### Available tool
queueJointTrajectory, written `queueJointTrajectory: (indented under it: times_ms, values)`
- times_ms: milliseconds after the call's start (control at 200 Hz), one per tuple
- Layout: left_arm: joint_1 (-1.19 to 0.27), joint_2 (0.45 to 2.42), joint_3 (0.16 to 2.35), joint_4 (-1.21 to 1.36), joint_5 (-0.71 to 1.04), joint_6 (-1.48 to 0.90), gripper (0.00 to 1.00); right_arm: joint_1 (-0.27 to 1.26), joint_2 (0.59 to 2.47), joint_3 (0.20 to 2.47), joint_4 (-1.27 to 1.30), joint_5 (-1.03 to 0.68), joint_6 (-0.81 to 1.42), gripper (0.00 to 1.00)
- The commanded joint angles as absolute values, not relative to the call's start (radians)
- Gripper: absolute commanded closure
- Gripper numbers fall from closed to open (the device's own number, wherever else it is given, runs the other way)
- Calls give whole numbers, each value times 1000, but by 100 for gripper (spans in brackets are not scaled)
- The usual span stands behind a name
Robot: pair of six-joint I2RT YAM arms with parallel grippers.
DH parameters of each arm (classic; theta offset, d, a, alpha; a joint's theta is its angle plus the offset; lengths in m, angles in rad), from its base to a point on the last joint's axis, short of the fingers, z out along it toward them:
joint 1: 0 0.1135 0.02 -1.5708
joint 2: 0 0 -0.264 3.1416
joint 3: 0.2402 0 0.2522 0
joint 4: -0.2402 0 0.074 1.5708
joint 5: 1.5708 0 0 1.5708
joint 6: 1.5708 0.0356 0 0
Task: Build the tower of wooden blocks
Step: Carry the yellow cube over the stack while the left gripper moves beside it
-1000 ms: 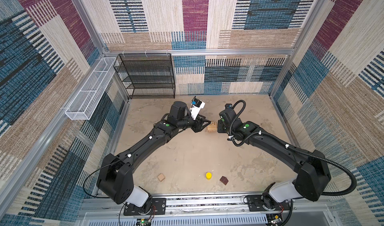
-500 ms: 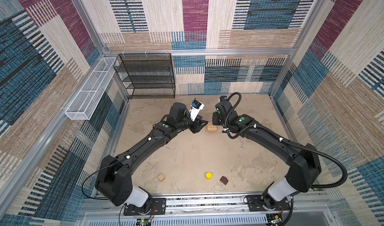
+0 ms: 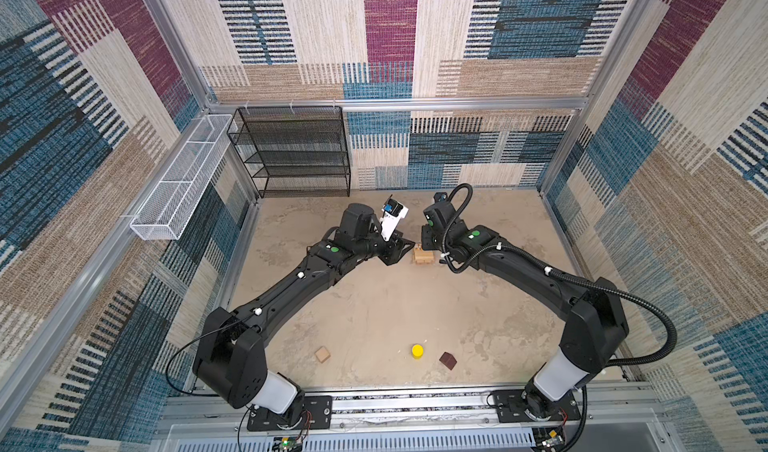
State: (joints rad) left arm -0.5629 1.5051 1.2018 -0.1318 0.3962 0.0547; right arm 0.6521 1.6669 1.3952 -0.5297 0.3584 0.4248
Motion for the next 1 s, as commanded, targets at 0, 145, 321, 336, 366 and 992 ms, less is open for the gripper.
queueJointTrajectory:
  times_ms: [0,145,321,336,366,992]
  values:
    - [-561,1515,1208,-129,394,27,46,652,1679,1403,-546,361,450,100]
    - [-561,1536,1213,-129,377,-7,47,652,1694,1386,-546,339,464,100]
    - [-560,1559,1216,-139,312,-30,47,647,1739,1384,-538,310,469,100]
    - [-560,1561,1218,-141,299,-33,47,646,1742,1385,-538,311,469,100]
    - [-560,1564,1218,-145,277,-39,47,644,1748,1387,-537,308,469,100]
    - [-551,1554,1202,-131,190,-71,47,594,1926,1508,-566,215,427,100]
